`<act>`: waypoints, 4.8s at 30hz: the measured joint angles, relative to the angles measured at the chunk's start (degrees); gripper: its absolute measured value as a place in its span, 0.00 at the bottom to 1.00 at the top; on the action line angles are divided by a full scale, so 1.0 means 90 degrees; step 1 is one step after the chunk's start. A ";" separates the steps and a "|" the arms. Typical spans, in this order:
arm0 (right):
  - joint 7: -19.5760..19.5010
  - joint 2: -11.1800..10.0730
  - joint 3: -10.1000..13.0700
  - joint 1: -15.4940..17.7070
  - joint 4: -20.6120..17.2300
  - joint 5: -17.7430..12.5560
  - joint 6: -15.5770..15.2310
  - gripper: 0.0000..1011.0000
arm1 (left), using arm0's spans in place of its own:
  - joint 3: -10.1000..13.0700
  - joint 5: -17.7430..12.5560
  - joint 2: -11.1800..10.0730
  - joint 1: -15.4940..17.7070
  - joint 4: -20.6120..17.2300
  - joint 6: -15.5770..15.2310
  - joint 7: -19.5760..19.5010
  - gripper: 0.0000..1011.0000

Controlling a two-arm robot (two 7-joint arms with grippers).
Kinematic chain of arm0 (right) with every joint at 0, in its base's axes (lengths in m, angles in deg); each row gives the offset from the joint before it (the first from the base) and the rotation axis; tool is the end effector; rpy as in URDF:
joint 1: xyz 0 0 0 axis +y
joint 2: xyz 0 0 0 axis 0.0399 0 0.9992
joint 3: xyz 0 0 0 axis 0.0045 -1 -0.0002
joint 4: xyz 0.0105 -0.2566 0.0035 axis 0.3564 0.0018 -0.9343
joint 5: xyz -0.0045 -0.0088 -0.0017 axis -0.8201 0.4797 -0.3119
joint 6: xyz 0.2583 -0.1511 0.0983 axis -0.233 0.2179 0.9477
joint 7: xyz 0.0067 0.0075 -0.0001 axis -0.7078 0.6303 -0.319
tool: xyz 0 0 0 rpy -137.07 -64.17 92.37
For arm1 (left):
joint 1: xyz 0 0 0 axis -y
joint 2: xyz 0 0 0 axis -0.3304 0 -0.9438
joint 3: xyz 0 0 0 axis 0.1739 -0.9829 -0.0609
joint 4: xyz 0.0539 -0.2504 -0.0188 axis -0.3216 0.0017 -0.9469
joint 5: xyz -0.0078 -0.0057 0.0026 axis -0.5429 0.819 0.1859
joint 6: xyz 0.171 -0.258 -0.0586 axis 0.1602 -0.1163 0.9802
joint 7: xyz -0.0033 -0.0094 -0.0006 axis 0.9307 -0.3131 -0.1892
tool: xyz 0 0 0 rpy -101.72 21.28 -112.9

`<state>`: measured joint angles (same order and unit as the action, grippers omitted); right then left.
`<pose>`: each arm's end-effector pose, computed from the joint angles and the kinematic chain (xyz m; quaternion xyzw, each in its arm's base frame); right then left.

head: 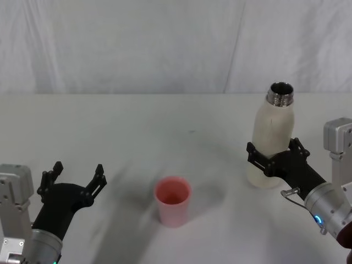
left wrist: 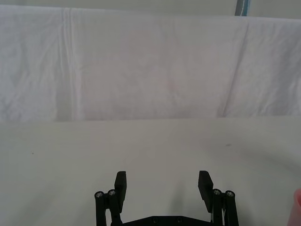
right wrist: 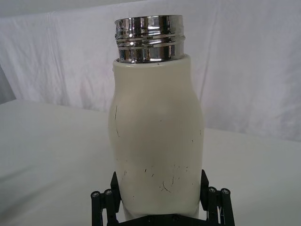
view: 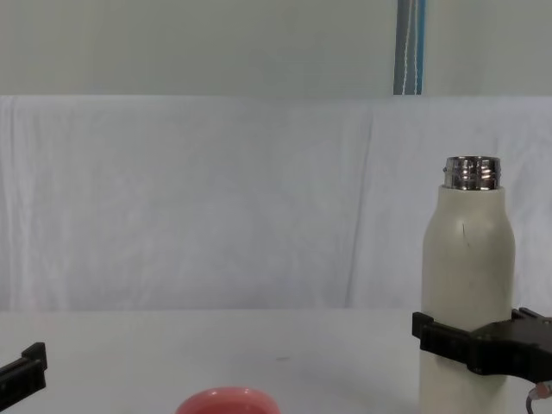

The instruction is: Grasp the thermos with one hand and pour water into the cup lid.

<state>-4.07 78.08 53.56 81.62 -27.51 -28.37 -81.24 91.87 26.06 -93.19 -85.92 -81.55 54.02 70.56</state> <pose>0.3541 0.0197 -0.2486 0.0065 0.0077 -0.5263 0.8502 0.2675 0.0291 -0.2540 -0.0174 0.0064 0.6616 0.7496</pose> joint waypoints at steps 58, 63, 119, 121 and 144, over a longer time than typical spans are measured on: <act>-0.0042 0.0080 -0.0055 -0.0177 0.0385 -0.0046 0.0119 0.95 | 0.0000 0.0000 0.0000 0.0000 0.0000 0.0000 0.0000 0.99; -0.0042 0.0076 -0.0068 -0.0181 0.0393 -0.0029 0.0102 0.95 | 0.0000 0.0000 0.0000 0.0000 0.0000 0.0000 0.0000 0.99; 0.0093 -0.0115 -0.0042 0.0081 0.0067 -0.0037 0.0118 0.99 | 0.0000 0.0000 0.0000 0.0000 0.0000 0.0000 0.0000 0.99; 0.0099 -0.0134 -0.0039 0.0128 0.0019 -0.0060 0.0114 0.99 | 0.0000 0.0000 0.0000 0.0000 0.0000 0.0000 0.0000 0.99; -0.0024 -0.0283 0.0124 0.0613 -0.0431 -0.0161 0.0067 0.99 | 0.0000 0.0000 0.0000 0.0000 0.0000 0.0000 0.0000 0.99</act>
<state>-4.28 75.53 54.68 87.13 -31.39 -29.82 -80.63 91.87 26.06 -93.19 -85.92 -81.55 54.02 70.56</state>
